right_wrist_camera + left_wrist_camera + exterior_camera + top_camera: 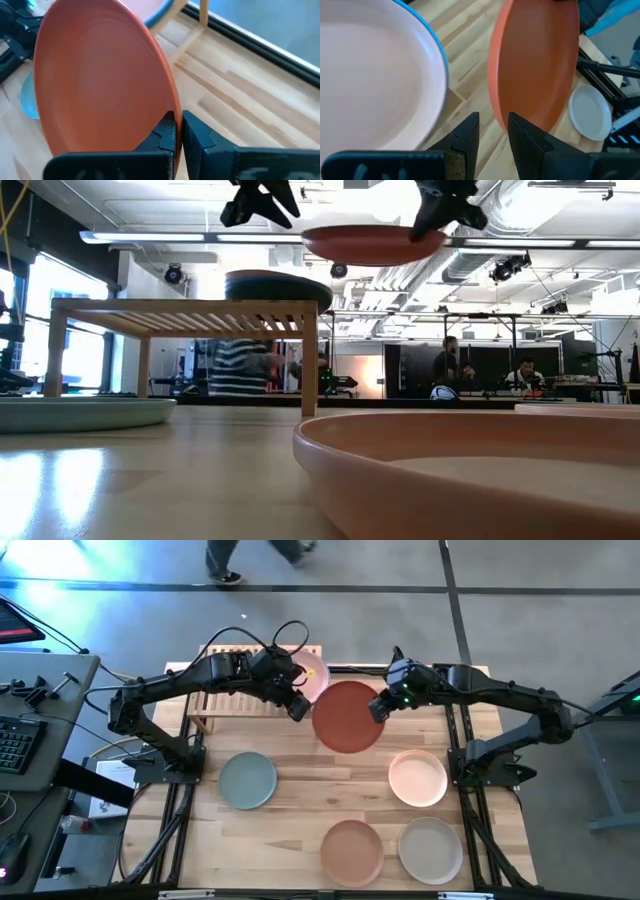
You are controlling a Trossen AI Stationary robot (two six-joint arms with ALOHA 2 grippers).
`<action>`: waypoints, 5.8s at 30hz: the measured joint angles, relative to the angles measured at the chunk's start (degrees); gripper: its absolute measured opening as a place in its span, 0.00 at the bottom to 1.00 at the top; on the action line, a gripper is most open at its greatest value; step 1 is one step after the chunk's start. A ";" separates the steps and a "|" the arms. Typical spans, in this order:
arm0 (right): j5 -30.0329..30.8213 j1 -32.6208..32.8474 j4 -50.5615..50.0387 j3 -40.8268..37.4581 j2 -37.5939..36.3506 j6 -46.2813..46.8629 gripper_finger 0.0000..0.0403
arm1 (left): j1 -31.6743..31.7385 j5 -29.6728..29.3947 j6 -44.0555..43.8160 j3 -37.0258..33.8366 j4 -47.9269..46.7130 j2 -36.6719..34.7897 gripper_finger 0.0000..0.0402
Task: Place and stack plates onto a shelf
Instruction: Stack the orange plate on top of the light orange plate on the shelf
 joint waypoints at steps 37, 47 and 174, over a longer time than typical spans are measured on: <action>-1.04 -0.02 5.16 4.75 4.47 -3.79 0.00 | 3.64 -2.22 4.30 0.00 -0.36 0.41 0.02; -3.45 -0.47 4.92 4.75 4.45 -5.53 0.06 | 3.26 -3.15 4.41 -0.02 -0.75 1.14 0.01; 2.56 -7.08 -9.75 17.61 4.49 -30.94 0.32 | 31.91 19.60 -8.38 11.15 -30.36 9.42 0.22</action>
